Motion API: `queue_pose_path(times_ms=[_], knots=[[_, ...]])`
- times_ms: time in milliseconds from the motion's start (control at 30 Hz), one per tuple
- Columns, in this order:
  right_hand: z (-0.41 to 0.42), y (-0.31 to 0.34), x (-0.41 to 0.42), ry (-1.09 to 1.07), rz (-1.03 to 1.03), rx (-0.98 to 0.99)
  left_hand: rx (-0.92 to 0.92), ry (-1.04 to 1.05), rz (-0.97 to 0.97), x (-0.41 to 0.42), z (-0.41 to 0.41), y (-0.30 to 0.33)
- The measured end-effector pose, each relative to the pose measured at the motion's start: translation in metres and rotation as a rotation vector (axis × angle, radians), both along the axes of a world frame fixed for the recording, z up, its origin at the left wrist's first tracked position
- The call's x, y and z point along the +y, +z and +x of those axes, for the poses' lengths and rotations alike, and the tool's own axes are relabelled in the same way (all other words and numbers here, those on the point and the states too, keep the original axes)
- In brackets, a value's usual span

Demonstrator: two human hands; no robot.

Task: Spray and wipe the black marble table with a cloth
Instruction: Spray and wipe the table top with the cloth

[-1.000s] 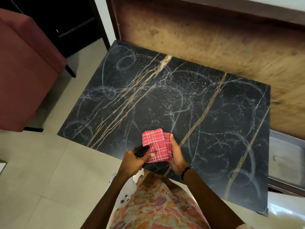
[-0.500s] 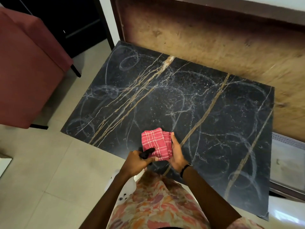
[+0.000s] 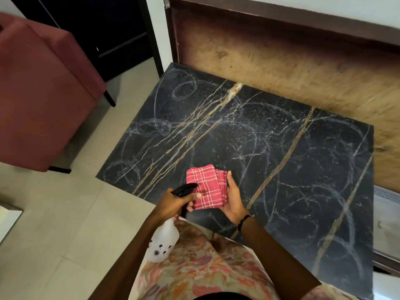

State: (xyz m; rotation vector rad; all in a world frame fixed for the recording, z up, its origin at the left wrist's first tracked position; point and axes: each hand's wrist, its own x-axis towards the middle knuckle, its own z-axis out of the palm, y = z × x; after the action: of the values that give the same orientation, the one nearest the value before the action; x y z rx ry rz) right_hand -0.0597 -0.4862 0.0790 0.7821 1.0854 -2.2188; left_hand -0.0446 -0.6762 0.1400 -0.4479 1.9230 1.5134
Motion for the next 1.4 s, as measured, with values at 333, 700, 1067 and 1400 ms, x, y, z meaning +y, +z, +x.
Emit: queue_pose_path(times_ms=[333, 700, 1067, 1400], knots=[[-0.028, 0.005, -0.105, -0.086, 0.009, 0.046, -0.021, -0.043, 0.035, -0.108, -0.044, 0.003], [-0.046, 0.021, -0.200, 0.277, 1.393, 0.851, 0.193, 0.258, 0.055, -0.246, -0.053, 0.005], [-0.017, -0.039, -0.217, 1.019, 1.667, 1.029, 0.251, 0.341, 0.013, -0.280, -0.052, 0.004], [-0.060, -0.052, -0.279, 1.114, 1.686, 1.035, 0.283, 0.329, -0.001, -0.285, -0.067, 0.008]])
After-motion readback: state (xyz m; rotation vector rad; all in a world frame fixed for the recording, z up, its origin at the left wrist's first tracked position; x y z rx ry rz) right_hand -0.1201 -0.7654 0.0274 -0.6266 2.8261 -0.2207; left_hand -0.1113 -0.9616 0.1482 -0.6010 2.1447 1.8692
